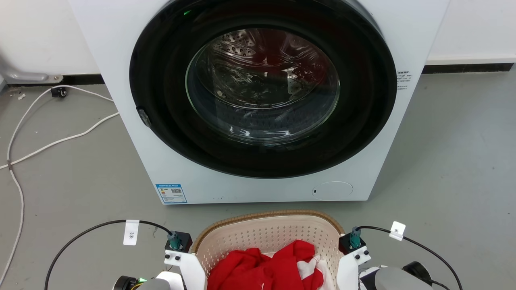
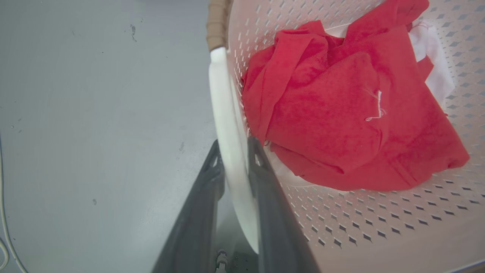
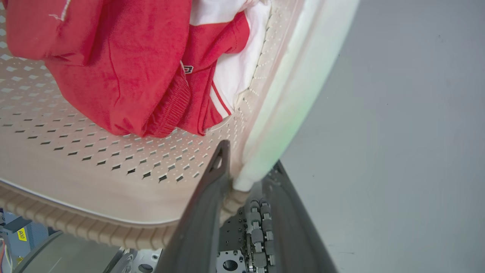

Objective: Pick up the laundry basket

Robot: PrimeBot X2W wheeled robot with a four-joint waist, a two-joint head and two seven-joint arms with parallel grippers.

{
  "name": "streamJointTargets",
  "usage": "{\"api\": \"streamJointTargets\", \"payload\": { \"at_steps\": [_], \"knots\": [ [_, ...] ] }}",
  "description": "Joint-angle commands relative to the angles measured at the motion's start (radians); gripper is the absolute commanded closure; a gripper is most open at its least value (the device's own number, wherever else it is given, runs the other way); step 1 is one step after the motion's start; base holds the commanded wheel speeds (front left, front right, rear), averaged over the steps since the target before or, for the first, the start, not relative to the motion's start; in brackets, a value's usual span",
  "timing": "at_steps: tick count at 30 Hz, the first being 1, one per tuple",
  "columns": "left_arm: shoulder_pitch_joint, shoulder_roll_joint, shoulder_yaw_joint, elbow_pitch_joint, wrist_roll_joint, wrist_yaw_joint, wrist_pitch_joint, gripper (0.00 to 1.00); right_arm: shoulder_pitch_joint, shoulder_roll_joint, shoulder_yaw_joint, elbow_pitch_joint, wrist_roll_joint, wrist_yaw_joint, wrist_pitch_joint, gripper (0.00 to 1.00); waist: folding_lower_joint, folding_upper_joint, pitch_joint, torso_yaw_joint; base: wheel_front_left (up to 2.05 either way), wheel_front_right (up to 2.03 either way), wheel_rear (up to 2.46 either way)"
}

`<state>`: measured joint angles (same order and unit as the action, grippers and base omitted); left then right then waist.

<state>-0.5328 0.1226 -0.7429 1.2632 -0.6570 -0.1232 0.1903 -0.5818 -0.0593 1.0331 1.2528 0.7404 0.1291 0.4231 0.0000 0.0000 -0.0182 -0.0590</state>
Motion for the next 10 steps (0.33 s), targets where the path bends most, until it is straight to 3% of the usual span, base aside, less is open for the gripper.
{"api": "streamJointTargets", "payload": {
  "at_steps": [1, 10],
  "knots": [
    [-0.017, -0.006, -0.012, -0.009, 0.005, -0.011, -0.009, 1.00, -0.016, 0.006, 0.014, -0.003, -0.003, 0.003, 0.000, 1.00, 0.0000, 0.0000, 0.000, 0.000, 0.00, 0.00, 0.00],
    [-0.021, -0.006, -0.038, -0.005, -0.021, -0.011, -0.011, 1.00, -0.020, 0.006, 0.044, -0.001, 0.022, 0.003, -0.001, 1.00, 0.0000, 0.0000, 0.001, -0.002, 0.00, 0.00, 0.00]
  ]
}}
